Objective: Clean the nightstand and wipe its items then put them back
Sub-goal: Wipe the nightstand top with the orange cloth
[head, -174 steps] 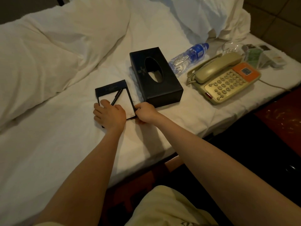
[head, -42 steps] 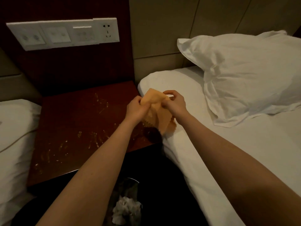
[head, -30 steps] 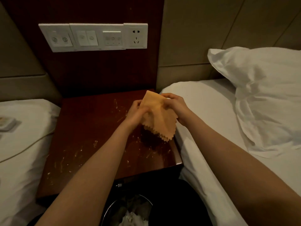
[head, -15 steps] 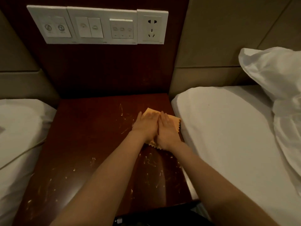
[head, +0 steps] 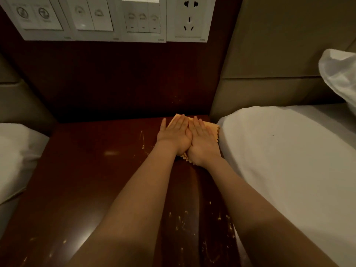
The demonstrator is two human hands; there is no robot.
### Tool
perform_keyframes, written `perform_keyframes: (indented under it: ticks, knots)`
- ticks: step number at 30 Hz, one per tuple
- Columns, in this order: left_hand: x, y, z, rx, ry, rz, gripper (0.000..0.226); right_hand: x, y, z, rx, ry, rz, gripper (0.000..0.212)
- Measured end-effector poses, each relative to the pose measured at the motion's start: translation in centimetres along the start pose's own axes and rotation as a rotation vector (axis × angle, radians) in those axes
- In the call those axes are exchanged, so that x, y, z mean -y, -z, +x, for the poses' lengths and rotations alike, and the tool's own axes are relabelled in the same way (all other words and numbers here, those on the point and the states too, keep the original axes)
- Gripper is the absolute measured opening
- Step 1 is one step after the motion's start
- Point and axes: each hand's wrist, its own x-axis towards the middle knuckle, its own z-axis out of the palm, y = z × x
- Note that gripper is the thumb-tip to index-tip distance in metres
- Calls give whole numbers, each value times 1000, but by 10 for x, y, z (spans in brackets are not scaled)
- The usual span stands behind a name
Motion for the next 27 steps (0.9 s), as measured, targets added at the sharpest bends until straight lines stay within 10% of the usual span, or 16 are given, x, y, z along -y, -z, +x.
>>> perform_keyframes:
  ticks: [27]
  knots:
    - [190, 10, -80, -36, 340, -99, 51, 194, -36, 48, 161, 272, -46, 76]
